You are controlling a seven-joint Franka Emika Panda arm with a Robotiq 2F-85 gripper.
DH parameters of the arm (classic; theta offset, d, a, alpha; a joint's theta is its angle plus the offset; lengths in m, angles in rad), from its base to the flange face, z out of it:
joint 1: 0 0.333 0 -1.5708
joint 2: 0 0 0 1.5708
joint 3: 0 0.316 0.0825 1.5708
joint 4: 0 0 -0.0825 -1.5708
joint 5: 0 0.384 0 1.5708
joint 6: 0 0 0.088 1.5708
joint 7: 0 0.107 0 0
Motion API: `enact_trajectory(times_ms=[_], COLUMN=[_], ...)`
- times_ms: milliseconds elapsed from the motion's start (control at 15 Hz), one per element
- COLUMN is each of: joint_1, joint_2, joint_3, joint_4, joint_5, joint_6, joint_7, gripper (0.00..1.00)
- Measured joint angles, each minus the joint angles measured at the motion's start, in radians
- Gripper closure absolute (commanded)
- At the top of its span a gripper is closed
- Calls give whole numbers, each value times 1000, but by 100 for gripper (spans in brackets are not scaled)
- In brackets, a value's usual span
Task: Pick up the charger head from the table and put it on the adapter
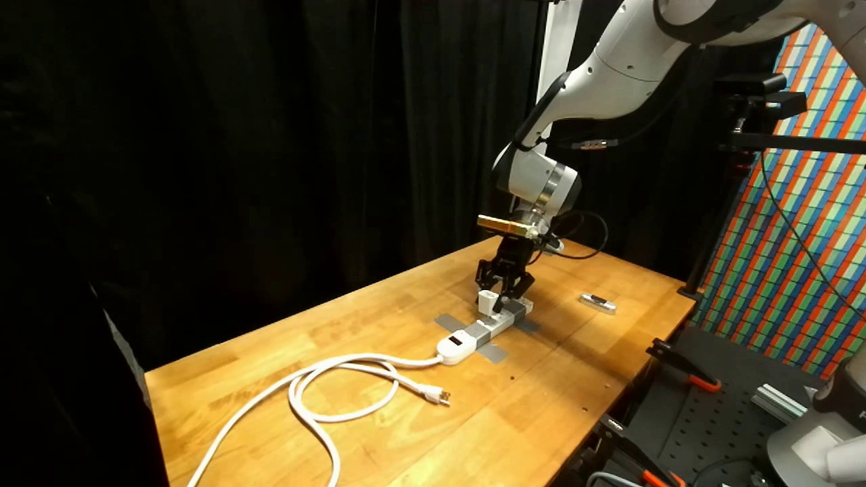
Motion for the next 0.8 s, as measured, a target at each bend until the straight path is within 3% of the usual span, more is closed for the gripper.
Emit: enact_trajectory(times_ms=[333, 800], joint_1=[3, 7], joint_2=[-6, -18], joint_3=[0, -30], joint_4=[-44, -50], joint_5=[119, 121], joint_6=[81, 61], joint_7=[-139, -157], gripper=[77, 77])
